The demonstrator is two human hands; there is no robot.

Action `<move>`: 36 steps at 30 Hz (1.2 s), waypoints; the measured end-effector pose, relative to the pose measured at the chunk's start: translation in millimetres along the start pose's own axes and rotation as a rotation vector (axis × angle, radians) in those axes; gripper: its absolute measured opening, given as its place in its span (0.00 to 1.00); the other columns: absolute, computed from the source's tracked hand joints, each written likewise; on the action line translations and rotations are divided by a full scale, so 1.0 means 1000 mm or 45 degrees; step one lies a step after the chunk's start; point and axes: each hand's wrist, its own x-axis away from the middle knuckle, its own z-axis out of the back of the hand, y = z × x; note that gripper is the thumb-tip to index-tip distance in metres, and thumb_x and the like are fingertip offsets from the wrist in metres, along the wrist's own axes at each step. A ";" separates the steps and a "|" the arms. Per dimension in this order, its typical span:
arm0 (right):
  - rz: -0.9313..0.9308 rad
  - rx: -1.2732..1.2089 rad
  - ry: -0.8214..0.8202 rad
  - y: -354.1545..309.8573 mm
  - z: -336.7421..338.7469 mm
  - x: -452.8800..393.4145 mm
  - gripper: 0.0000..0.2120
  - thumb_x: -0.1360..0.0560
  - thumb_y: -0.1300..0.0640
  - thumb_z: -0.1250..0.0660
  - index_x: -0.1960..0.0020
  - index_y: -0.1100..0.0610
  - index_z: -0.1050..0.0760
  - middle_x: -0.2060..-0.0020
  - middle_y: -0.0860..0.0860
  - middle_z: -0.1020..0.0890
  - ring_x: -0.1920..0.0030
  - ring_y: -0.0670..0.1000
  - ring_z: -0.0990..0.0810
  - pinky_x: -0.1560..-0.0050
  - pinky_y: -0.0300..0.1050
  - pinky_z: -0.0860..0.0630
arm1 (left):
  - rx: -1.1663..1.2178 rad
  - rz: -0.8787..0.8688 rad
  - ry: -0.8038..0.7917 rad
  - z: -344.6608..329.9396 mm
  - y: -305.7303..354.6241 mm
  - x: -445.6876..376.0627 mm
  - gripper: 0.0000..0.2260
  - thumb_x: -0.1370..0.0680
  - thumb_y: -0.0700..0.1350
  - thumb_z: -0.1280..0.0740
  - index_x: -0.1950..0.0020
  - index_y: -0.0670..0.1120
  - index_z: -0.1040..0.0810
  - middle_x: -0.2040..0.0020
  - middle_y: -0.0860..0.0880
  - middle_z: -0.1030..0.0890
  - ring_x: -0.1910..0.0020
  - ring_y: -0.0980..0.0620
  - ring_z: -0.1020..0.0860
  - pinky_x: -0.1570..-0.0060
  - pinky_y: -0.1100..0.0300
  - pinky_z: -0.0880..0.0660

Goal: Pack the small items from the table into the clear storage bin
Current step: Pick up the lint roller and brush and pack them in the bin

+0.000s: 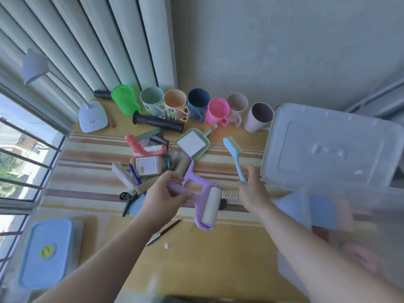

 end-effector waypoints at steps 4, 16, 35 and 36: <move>0.246 -0.039 0.152 0.014 0.067 0.046 0.10 0.16 0.49 0.37 0.36 0.39 0.28 0.59 0.43 0.21 0.61 0.43 0.21 0.65 0.38 0.30 | 0.042 -0.069 -0.109 -0.028 0.027 0.010 0.21 0.29 0.37 0.20 0.48 0.59 0.21 0.61 0.46 0.15 0.61 0.50 0.14 0.62 0.63 0.18; 0.319 0.109 0.389 0.182 0.326 0.135 0.16 0.18 0.59 0.29 0.44 0.37 0.24 0.49 0.40 0.17 0.47 0.44 0.19 0.49 0.30 0.29 | 0.039 -0.340 -0.225 -0.206 0.142 0.075 0.20 0.43 0.53 0.15 0.56 0.55 0.18 0.60 0.48 0.14 0.61 0.49 0.15 0.60 0.54 0.17; 0.279 1.381 -0.591 0.230 0.236 0.117 0.20 0.20 0.60 0.29 0.30 0.48 0.22 0.30 0.52 0.22 0.28 0.62 0.28 0.25 0.61 0.38 | 0.080 -0.133 0.041 -0.342 0.136 0.126 0.12 0.29 0.35 0.20 0.53 0.51 0.16 0.58 0.43 0.13 0.55 0.40 0.14 0.50 0.45 0.17; 0.270 1.326 -0.614 0.232 0.235 0.115 0.19 0.21 0.58 0.28 0.31 0.47 0.21 0.32 0.51 0.21 0.29 0.61 0.26 0.26 0.59 0.37 | 0.085 -0.117 0.039 -0.342 0.133 0.128 0.13 0.30 0.36 0.20 0.54 0.53 0.15 0.58 0.43 0.13 0.56 0.41 0.14 0.49 0.43 0.17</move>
